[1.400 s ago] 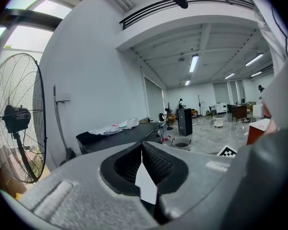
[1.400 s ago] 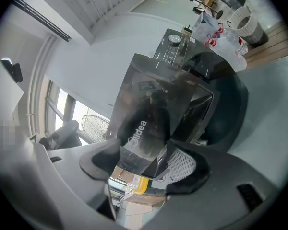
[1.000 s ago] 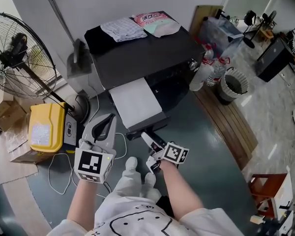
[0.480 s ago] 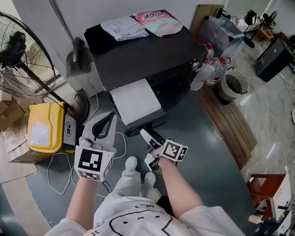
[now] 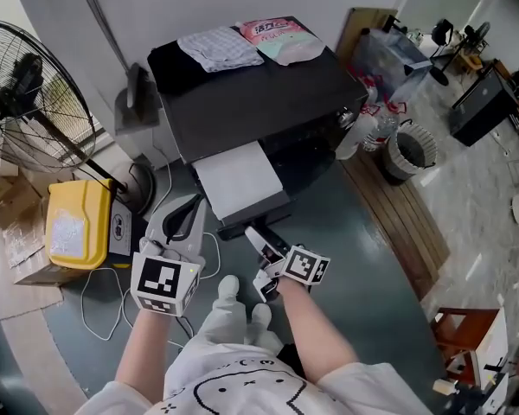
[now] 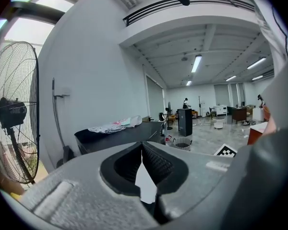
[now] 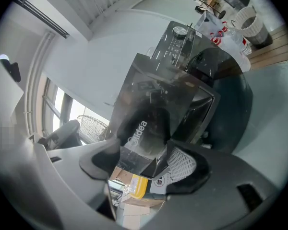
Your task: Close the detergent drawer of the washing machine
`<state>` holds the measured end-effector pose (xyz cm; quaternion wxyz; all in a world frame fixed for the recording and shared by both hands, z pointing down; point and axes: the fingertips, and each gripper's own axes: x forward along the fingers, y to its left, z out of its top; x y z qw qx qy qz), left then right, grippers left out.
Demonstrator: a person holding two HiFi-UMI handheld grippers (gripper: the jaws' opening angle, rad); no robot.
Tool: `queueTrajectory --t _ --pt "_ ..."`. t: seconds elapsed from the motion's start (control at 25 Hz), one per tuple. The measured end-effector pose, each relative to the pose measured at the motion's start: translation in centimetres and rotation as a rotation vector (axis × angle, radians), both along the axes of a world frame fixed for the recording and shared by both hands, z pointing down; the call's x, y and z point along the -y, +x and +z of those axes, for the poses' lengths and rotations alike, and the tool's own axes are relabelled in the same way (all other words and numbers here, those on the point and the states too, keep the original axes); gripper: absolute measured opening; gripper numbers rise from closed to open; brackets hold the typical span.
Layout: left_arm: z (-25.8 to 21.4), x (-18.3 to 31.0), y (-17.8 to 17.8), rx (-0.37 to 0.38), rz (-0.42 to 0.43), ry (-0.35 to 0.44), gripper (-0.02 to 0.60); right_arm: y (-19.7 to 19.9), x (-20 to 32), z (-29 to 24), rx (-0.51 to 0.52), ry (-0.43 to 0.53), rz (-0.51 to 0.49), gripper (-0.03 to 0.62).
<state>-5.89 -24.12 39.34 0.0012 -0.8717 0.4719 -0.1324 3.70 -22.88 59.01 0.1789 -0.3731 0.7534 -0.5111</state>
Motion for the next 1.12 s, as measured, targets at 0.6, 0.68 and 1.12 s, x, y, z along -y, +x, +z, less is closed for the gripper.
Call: queueTrajectory --t 0.6,0.68,1.12 --pt "0.3 2.3 -0.8 0.005 -0.022 -0.013 0.018 -0.8 2.8 -0.2 0.001 0.007 -0.019 0.285" --pt "0.6 2.8 -1.3 0.006 -0.023 -0.019 0.017 -1.1 3.1 -0.1 0.001 0.009 -0.019 0.285" --pt "0.9 5.4 -2.2 -0.011 -0.025 -0.025 0.017 -2.2 5.5 -0.4 -0.009 0.003 0.001 0.285"
